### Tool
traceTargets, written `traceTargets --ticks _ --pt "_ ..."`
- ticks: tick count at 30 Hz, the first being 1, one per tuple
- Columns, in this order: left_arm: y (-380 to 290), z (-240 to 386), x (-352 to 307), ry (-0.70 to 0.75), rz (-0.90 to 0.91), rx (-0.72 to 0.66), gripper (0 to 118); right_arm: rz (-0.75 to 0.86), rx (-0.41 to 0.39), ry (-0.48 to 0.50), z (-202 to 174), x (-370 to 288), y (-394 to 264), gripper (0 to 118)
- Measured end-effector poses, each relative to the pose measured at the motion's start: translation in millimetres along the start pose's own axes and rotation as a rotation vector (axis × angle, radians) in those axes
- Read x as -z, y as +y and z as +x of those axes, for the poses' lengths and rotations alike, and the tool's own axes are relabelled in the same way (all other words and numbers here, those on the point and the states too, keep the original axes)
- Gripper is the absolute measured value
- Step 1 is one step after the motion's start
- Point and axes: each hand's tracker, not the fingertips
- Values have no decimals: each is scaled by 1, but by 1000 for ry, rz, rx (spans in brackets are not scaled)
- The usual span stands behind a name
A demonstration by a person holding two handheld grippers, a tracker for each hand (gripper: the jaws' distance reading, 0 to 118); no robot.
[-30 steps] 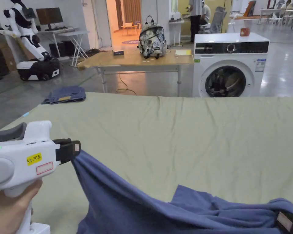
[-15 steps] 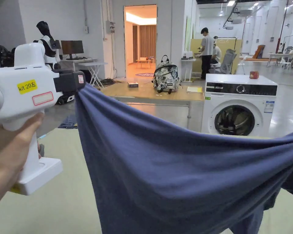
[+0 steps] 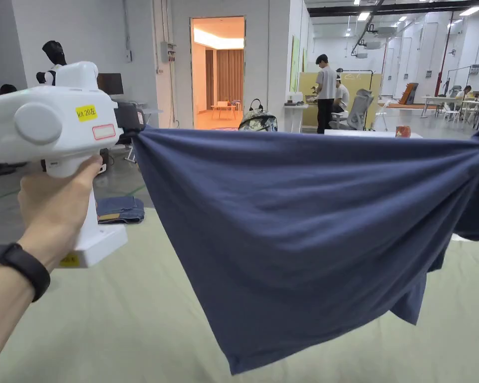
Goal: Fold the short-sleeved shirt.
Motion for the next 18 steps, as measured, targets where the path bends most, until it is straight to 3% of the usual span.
traceTargets --ticks 9,18 --pt "-33 1 77 26 -110 23 0 -62 2 -60 5 84 -14 5" --pt "-149 -11 93 -21 -306 -82 0 -214 48 -74 32 103 -128 5"
